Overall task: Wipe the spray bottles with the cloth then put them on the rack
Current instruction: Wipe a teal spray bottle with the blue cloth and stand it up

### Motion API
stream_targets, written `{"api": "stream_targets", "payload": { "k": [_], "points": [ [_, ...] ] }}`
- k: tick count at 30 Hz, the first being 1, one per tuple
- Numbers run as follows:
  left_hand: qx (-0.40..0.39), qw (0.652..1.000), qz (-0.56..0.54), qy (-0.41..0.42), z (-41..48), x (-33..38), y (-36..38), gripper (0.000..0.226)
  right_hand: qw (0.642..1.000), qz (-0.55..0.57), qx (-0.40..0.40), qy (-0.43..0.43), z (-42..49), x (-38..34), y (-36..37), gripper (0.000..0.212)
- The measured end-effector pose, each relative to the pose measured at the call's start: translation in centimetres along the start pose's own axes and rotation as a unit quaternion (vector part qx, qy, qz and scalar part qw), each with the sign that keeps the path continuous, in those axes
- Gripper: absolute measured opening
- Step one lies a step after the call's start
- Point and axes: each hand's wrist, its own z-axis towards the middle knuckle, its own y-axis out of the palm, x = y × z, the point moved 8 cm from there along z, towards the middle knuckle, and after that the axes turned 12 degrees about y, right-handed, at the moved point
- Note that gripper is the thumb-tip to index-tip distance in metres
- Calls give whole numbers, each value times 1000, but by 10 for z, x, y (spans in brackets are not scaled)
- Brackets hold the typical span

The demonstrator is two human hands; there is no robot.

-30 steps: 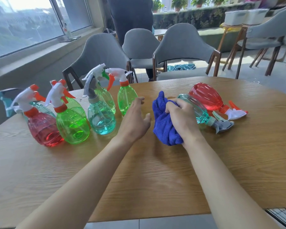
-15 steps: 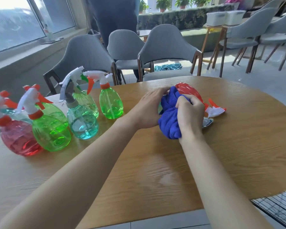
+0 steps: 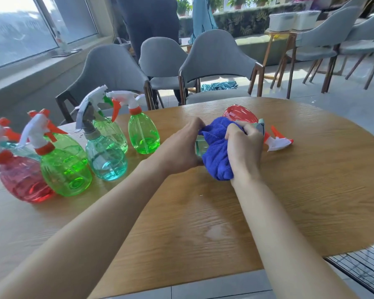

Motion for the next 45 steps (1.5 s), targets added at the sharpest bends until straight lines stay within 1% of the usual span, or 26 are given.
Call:
{"api": "stream_targets", "payload": {
  "k": [2,6,9,11,14,17,19,21,22,23,25,27,28,29,33,34,35,36,37,39,40,41,42,43,45],
  "points": [
    [14,1000,-3,2,-4,1,-2,74,1000,-7,-15,-1,-3,0,5,22],
    [23,999,-16,-21,-22,-10,-5,89,999,-25,-44,-10,-7,0,15,21],
    [41,996,-22,-82,-45,-24,-12,94,998,-27,-59,-16,-10,0,22,17],
    [73,987,-50,-131,-63,-35,-19,89,997,-28,-67,-13,-12,0,25,19],
    [115,965,-97,-213,-88,-51,-28,85,996,-31,-78,-5,-16,2,31,19],
    [148,928,-177,-294,-110,-61,-29,82,995,-33,-91,2,-18,6,37,16],
    [190,897,-248,-312,-119,-64,-29,76,994,-35,-101,6,-19,10,41,12],
    [226,865,-325,-307,-124,-65,-27,56,993,-46,-106,8,-20,14,46,9],
    [237,847,-371,-298,-125,-64,-25,51,993,-47,-106,9,-20,17,48,8],
    [250,822,-423,-289,-126,-63,-23,52,993,-49,-107,12,-21,19,50,10],
    [269,763,-522,-270,-127,-56,-21,53,991,-50,-120,22,-24,22,57,18],
    [274,727,-576,-252,-126,-50,-21,36,988,-39,-145,30,-28,26,67,33],
    [274,713,-594,-251,-126,-49,-19,27,986,-34,-159,36,-29,28,73,40],
    [275,701,-609,-249,-126,-49,-17,24,984,-28,-174,40,-31,30,78,41],
    [292,668,-644,-232,-128,-55,-17,33,971,-44,-227,63,-40,37,101,17],
    [292,662,-650,-230,-129,-56,-17,35,968,-48,-233,77,-43,40,105,26],
    [293,658,-654,-230,-130,-57,-17,38,966,-50,-238,90,-44,44,108,43],
    [296,657,-653,-233,-130,-58,-17,40,963,-51,-246,100,-44,47,112,52],
    [299,661,-645,-240,-132,-61,-17,40,961,-51,-253,96,-47,48,114,48],
    [318,693,-585,-275,-137,-67,-20,42,966,-59,-246,52,-50,43,116,27],
    [326,717,-542,-292,-140,-69,-22,54,969,-72,-236,16,-51,38,115,21],
    [325,747,-498,-297,-142,-70,-24,71,969,-87,-230,-28,-53,31,114,20],
    [319,779,-452,-295,-143,-68,-28,82,966,-102,-228,-66,-57,25,114,20],
    [313,809,-405,-289,-144,-65,-31,84,963,-121,-220,-95,-59,20,114,23],
    [291,855,-330,-275,-145,-59,-35,78,965,-140,-186,-123,-58,14,110,28]
  ]
}}
